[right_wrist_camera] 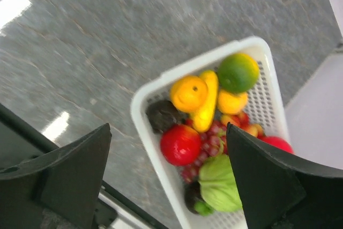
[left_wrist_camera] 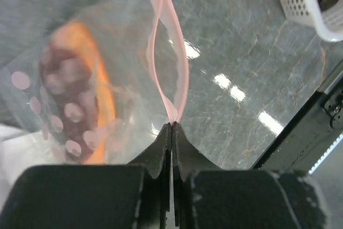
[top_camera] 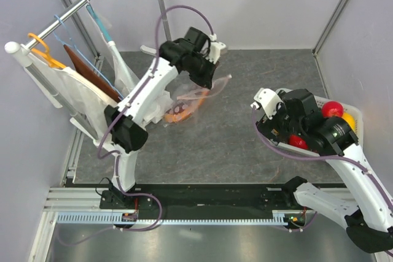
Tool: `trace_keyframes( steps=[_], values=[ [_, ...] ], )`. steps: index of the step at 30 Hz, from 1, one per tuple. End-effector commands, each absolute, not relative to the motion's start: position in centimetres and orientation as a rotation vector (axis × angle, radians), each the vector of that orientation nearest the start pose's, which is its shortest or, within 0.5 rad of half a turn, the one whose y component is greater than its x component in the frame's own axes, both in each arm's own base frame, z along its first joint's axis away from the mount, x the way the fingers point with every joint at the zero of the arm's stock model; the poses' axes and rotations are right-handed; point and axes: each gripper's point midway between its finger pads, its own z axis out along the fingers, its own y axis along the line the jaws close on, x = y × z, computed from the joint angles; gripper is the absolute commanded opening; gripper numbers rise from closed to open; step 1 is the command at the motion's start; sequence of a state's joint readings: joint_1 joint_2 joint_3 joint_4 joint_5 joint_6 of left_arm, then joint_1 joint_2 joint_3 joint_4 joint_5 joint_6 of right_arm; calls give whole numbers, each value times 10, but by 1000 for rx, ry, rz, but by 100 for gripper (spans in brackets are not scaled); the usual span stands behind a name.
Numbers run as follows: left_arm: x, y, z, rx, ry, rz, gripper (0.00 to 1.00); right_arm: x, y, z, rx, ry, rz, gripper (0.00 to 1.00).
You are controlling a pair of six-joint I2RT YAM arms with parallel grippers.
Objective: Place the food in the zip-top bag and seal the zipper
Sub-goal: Pick up the fake fruit from the bin.
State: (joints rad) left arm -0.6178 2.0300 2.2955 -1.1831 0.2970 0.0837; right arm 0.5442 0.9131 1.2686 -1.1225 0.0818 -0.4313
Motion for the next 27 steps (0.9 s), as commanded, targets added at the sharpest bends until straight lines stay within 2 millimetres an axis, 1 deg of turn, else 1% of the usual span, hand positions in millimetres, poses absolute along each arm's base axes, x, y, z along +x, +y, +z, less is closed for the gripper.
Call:
trace_keyframes(
  steps=[1, 2, 3, 4, 5, 6, 7, 8, 9, 10, 11, 12, 13, 14, 15, 16, 18, 20, 21, 22, 24, 27],
  values=[
    [345, -341, 236, 1026, 2350, -696, 2, 217, 57, 239, -1225, 2199, -302, 87],
    [344, -344, 232, 1027, 2356, -709, 2, 213, 57, 231, -1195, 2264, -284, 83],
    [343, -345, 230, 1026, 2357, -728, 2, 206, 56, 225, -1202, 2311, -265, 81],
    [342, -349, 222, 1035, 2353, -759, 2, 200, 56, 217, -1206, 2336, -246, 80],
    [340, -348, 227, 1035, 2331, -769, 2, 197, 56, 215, -1207, 2338, -236, 80],
    [339, -350, 228, 1036, 2315, -786, 2, 199, 54, 213, -1192, 2327, -246, 81],
    [336, -353, 224, 1046, 2303, -823, 2, 196, 49, 205, -1181, 2335, -260, 81],
    [334, -353, 230, 1047, 2278, -841, 2, 196, 46, 200, -1165, 2342, -276, 82],
    [332, -354, 231, 1048, 2268, -858, 2, 201, 41, 196, -1107, 2358, -289, 82],
    [332, -356, 228, 1043, 2257, -874, 2, 200, 38, 186, -1100, 2391, -277, 81],
    [332, -355, 227, 1032, 2255, -877, 2, 201, 37, 182, -1076, 2414, -253, 81],
    [331, -354, 232, 1017, 2247, -880, 2, 204, 36, 179, -1007, 2442, -187, 81],
    [331, -352, 224, 1012, 2261, -863, 2, 208, 35, 176, -979, 2477, -148, 81],
    [334, -351, 224, 1005, 2249, -854, 2, 211, 33, 174, -939, 2505, -107, 81],
    [332, -350, 224, 964, 2274, -870, 2, 216, 21, 173, -836, 2556, -87, 80],
    [332, -348, 218, 953, 2290, -873, 2, 221, 28, 172, -829, 2571, 27, 79],
    [333, -345, 217, 923, 2304, -887, 2, 228, 22, 173, -751, 2601, 91, 79],
    [339, -342, 219, 885, 2300, -890, 2, 234, 22, 172, -729, 2593, 101, 79],
    [340, -341, 222, 873, 2294, -898, 2, 235, 22, 164, -726, 2609, 110, 79],
    [344, -338, 224, 852, 2287, -903, 2, 237, 22, 160, -714, 2613, 112, 79],
    [352, -335, 229, 800, 2275, -918, 2, 246, 20, 147, -700, 2616, 101, 79],
    [359, -332, 237, 764, 2249, -924, 2, 256, 16, 132, -709, 2612, 71, 79]
  ],
)
